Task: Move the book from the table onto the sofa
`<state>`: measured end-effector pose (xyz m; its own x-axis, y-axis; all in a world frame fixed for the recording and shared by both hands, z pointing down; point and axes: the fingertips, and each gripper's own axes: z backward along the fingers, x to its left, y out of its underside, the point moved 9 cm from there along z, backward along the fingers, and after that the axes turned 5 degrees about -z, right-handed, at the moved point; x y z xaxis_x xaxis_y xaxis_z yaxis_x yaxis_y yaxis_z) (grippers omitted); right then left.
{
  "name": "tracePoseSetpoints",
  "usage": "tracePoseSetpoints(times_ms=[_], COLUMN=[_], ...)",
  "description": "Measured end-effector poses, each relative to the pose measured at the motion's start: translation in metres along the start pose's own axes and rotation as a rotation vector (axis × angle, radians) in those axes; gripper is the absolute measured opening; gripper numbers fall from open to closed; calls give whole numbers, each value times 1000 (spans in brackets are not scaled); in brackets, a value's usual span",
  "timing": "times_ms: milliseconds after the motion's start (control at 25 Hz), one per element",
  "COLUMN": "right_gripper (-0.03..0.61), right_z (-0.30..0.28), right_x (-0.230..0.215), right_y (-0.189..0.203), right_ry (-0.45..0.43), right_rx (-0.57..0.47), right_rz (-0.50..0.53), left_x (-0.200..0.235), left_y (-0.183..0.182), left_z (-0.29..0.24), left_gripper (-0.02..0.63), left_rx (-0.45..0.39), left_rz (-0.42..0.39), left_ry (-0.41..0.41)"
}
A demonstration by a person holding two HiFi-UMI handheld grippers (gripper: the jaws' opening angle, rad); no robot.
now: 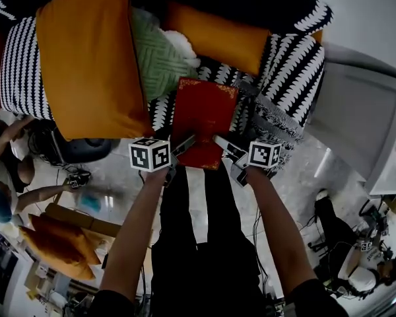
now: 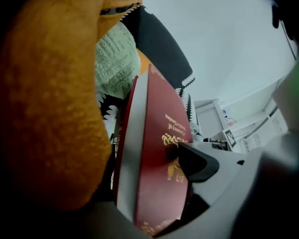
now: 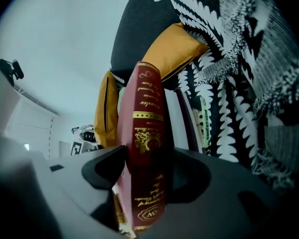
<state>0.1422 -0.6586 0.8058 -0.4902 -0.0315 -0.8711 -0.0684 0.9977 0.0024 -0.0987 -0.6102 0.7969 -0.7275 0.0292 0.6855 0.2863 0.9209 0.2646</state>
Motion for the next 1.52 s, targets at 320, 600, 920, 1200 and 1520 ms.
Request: tracePoseSetpoints(times_ms=[320,600,920,1200,1520], right_gripper=[253,253,255,253,253], right_z=[0,10,12,35,66], right_x=[4,1,5,31,50], right_y=[3,4,-3,5,19], right_ry=[34,69,208,284,295], right_rx=[-19,-94,-136,-286,-289], right_rz=[45,92,240,325,343], left_x=[-2,-3,7,-2,-25], left_y=[3,13,19,23,23], left_z=[3,3,0,16,38], left_gripper=[387,385,385,385,385], left_rx=[12,14,26,44,38], left_rz=[0,20,22,15,11], left_ry=[-68,-17,-54,-46,-8])
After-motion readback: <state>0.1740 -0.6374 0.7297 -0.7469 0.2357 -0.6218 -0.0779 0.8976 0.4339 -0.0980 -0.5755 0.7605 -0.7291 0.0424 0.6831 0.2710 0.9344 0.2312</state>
